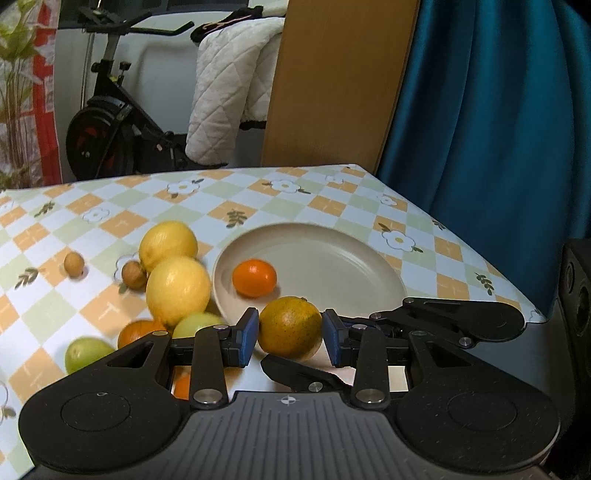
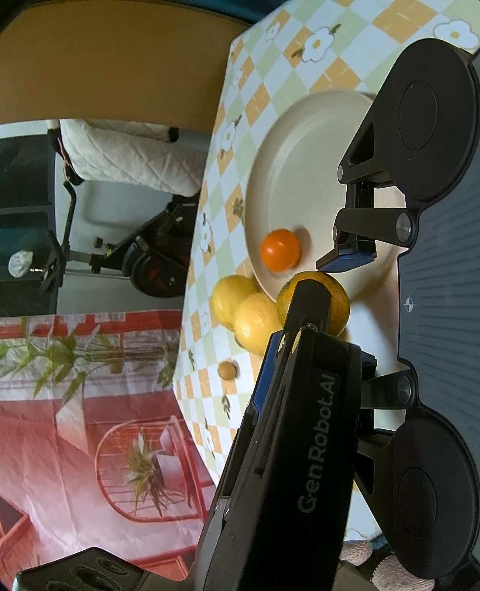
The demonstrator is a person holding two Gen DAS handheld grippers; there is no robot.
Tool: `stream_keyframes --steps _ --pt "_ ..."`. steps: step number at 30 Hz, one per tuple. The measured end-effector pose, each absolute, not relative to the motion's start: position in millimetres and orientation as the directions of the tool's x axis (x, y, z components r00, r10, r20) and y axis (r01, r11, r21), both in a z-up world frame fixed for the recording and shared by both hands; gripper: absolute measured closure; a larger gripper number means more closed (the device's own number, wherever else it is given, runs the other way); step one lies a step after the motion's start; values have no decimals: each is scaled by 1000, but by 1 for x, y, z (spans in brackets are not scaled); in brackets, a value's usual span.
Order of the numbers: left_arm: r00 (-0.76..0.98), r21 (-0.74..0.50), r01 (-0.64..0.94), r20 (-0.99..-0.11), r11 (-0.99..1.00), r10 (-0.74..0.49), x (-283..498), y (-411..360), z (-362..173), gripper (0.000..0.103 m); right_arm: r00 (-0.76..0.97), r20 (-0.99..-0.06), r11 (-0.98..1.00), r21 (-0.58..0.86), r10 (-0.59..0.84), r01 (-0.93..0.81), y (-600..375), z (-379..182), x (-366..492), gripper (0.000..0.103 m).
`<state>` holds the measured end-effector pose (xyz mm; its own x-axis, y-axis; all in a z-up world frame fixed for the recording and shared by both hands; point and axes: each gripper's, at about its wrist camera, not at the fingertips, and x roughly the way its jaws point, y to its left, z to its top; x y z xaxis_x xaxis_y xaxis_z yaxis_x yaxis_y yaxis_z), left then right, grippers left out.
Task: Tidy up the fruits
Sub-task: 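Carry the dull citrus with the left gripper onto the plate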
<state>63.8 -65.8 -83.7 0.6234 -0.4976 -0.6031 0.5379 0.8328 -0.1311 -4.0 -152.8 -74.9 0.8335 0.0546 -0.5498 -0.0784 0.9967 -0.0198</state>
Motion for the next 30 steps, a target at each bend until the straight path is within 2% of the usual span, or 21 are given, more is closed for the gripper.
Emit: stream_keyframes --steps 7,18,30 --pt "618 -108 540 -622 835 -480 88 -79 -86 63 831 -555 998 -10 47 -62 -167 -78 21 65" --pt "614 -56 521 -669 852 -420 122 -93 -96 63 789 -606 993 106 98 -42 -191 -91 61 65" --pt "609 -70 485 -688 872 -394 145 -93 -103 63 770 -633 995 89 86 -37 -189 -100 89 65"
